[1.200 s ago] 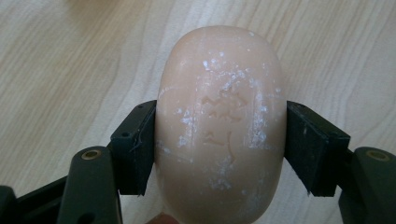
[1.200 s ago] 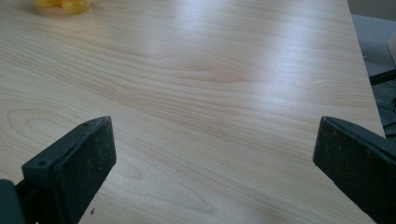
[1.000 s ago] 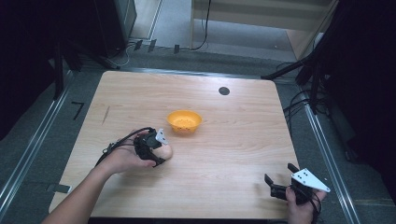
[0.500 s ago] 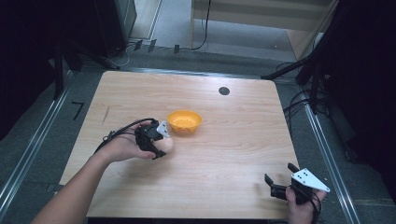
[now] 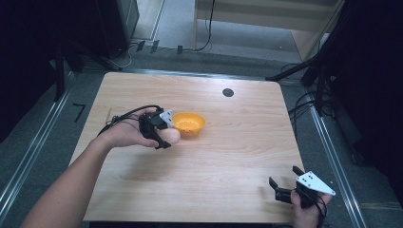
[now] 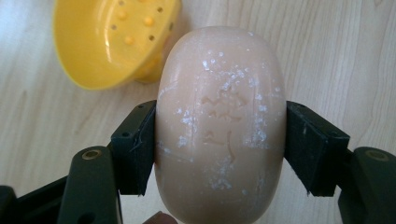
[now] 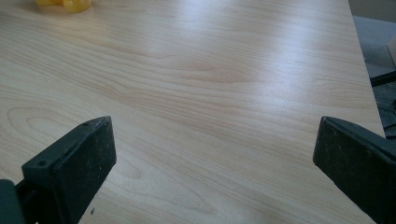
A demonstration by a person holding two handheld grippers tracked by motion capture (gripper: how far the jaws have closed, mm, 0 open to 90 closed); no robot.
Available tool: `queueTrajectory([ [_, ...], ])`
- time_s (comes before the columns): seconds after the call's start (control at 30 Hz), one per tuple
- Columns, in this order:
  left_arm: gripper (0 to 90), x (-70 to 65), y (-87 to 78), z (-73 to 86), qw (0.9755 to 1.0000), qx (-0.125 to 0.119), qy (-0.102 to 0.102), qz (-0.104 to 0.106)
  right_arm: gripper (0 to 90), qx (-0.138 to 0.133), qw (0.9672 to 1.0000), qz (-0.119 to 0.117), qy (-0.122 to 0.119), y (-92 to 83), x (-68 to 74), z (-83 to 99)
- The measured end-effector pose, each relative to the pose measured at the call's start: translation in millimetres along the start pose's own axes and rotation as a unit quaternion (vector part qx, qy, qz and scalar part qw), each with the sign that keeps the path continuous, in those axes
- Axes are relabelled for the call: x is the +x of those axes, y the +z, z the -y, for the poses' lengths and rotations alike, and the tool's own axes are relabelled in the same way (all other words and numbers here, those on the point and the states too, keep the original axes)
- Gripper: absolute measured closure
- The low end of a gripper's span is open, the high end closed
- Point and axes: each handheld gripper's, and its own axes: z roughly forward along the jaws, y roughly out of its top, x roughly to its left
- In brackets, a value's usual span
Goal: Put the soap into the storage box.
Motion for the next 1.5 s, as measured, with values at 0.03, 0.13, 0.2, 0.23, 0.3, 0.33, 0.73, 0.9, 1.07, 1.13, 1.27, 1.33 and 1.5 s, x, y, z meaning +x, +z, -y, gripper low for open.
queueTrajectory([
  [0.03, 33.0, 0.0, 0.0, 0.0, 1.0000, 0.000, 0.000, 0.000, 0.0, 0.000, 1.0000, 0.000, 0.000, 0.0, 0.1, 0.0],
  [0.13, 33.0, 7.5, -4.9, -6.8, 0.9999, -0.004, 0.010, 0.006, 0.0, 0.000, 1.0000, -0.001, -0.001, 0.0, 0.3, 0.0],
  [0.2, 33.1, 9.3, -5.4, -9.1, 0.9999, -0.004, 0.013, 0.009, 0.0, 0.001, 1.0000, 0.000, -0.001, 0.2, 0.3, -0.1],
  [0.23, 33.0, 12.4, -6.0, -14.1, 0.9998, -0.006, 0.018, 0.009, 0.0, 0.001, 1.0000, 0.000, -0.001, 0.3, 0.3, -0.1],
  [0.3, 33.0, 16.3, -5.4, -19.4, 0.9997, -0.006, 0.020, 0.011, 0.0, 0.002, 1.0000, 0.001, -0.002, 0.5, 0.6, -0.1],
  [0.33, 33.0, 17.9, -4.6, -21.7, 0.9997, -0.007, 0.019, 0.011, 0.0, 0.002, 1.0000, 0.001, -0.003, 0.5, 0.7, -0.1],
  [0.73, 33.0, 39.9, 11.0, -48.4, 0.9995, 0.012, 0.025, 0.018, 0.0, 0.002, 1.0000, 0.000, -0.002, 0.4, 0.4, -0.1],
  [0.9, 33.0, 46.2, 15.8, -58.3, 0.9994, 0.014, 0.029, 0.015, 0.0, 0.001, 1.0000, -0.003, 0.001, -0.1, -0.4, 0.0],
  [1.07, 33.0, 51.4, 16.3, -63.1, 0.9996, 0.006, 0.024, 0.016, 0.0, -0.002, 1.0000, -0.005, 0.002, 0.0, -0.8, 0.1],
  [1.13, 33.0, 54.7, 20.1, -63.9, 0.9997, 0.007, 0.019, 0.016, 0.0, -0.001, 1.0000, -0.006, 0.002, -0.1, -0.5, 0.0],
  [1.27, 33.0, 57.6, 25.4, -64.1, 0.9997, 0.006, 0.015, 0.018, 0.0, -0.002, 1.0000, -0.006, 0.003, -0.1, -0.8, 0.1],
  [1.33, 33.0, 58.9, 29.4, -65.4, 0.9997, 0.007, 0.019, 0.014, 0.0, -0.001, 1.0000, -0.007, 0.002, 0.0, -0.9, 0.0],
  [1.5, 32.9, 59.3, 33.9, -66.7, 0.9996, 0.006, 0.025, 0.011, 0.0, -0.001, 1.0000, -0.007, 0.001, 0.1, -0.9, 0.0],
])
